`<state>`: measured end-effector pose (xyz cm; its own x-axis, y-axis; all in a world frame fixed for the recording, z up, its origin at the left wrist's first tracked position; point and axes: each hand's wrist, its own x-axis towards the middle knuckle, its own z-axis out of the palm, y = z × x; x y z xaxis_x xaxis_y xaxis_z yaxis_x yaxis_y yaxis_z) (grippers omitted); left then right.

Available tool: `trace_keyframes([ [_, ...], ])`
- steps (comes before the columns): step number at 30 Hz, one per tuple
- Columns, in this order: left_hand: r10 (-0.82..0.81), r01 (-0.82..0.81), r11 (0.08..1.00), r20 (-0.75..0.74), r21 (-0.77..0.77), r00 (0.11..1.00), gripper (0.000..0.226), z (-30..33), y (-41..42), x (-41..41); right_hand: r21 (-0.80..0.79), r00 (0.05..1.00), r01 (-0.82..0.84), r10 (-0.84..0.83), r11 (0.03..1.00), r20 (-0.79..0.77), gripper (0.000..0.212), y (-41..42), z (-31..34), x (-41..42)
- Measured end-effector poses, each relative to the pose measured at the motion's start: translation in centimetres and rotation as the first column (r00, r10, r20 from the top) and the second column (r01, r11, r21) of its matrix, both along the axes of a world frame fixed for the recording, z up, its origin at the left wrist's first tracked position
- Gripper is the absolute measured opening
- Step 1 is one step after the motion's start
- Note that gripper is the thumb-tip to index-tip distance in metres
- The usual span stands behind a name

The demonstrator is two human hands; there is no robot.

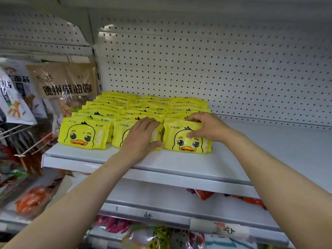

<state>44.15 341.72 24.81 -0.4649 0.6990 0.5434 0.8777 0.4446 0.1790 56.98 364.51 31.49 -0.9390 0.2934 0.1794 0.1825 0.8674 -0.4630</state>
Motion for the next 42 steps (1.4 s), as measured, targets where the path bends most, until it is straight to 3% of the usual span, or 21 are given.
trace_keyframes([
  [5,-0.028,0.028,0.999,-0.008,0.022,1.0,0.074,-0.2,-0.1,-0.3,0.258,0.998,-0.055,0.062,0.965,-0.02,0.076,-0.8,-0.4,0.0],
  [8,-0.036,0.036,0.999,-0.011,0.033,0.999,0.074,-0.2,-0.1,-0.4,0.248,0.991,-0.12,0.129,0.961,-0.021,0.073,-1.7,-0.9,0.3],
  [13,-0.048,0.049,0.998,-0.028,0.048,0.998,0.073,-0.7,0.0,-0.7,0.264,0.991,-0.12,0.131,0.957,-0.024,0.09,-2.6,-2.1,0.7],
  [23,-0.068,0.07,0.996,-0.032,0.053,0.997,0.074,-1.2,0.1,-1.3,0.398,0.999,-0.046,0.034,0.916,0.037,0.094,-3.9,-2.0,0.7],
  [30,-0.036,0.039,0.996,0.034,-0.076,0.999,0.077,0.4,-0.2,-0.5,0.456,0.998,0.003,-0.032,0.89,0.056,0.094,-5.2,-1.7,1.2],
  [36,0.044,-0.037,0.984,0.035,-0.173,0.998,0.075,4.1,-1.8,1.8,0.54,0.997,0.06,-0.074,0.839,0.005,0.077,-7.3,0.2,2.7],
  [42,0.149,-0.148,0.984,-0.003,-0.1,0.989,0.066,7.5,-6.8,6.6,0.473,0.988,0.091,-0.02,0.877,-0.153,0.053,-12.2,1.8,5.2],
])
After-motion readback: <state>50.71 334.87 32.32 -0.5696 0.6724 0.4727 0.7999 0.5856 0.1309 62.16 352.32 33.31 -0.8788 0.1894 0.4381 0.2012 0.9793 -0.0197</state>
